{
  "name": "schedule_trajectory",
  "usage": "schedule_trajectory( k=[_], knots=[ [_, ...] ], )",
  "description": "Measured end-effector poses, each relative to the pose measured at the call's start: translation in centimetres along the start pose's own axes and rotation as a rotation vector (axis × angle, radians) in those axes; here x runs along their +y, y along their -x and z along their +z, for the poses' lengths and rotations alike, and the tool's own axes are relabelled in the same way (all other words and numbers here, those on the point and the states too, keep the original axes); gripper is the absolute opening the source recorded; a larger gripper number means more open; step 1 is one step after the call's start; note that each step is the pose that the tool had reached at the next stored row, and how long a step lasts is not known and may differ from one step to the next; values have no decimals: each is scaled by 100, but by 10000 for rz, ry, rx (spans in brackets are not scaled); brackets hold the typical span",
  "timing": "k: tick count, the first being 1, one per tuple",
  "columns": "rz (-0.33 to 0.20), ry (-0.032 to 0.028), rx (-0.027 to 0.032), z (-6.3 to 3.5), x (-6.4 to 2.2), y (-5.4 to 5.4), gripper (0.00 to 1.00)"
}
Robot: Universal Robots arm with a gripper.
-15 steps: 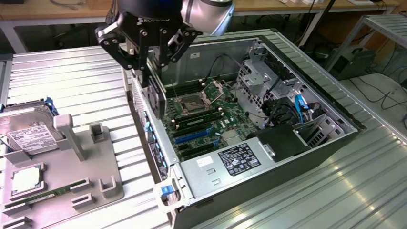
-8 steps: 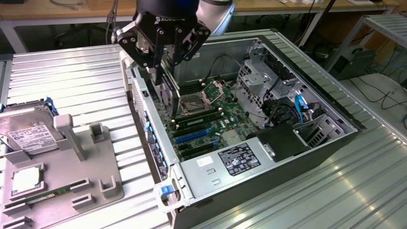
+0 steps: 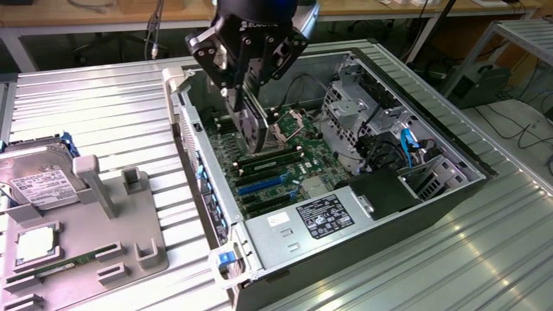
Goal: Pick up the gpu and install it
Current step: 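Pick up the gpu and move the gpu toward the slot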
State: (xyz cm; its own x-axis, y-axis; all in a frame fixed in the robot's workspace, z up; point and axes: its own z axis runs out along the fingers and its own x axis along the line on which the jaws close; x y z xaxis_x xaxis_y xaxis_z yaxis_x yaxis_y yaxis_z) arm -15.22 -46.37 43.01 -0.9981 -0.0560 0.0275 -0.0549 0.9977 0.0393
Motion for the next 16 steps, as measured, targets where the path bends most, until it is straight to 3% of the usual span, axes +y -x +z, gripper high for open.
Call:
schedule_trajectory(
  k=[16],
  knots=[
    [-1, 1, 0, 1, -27, 497, 27]
  ],
)
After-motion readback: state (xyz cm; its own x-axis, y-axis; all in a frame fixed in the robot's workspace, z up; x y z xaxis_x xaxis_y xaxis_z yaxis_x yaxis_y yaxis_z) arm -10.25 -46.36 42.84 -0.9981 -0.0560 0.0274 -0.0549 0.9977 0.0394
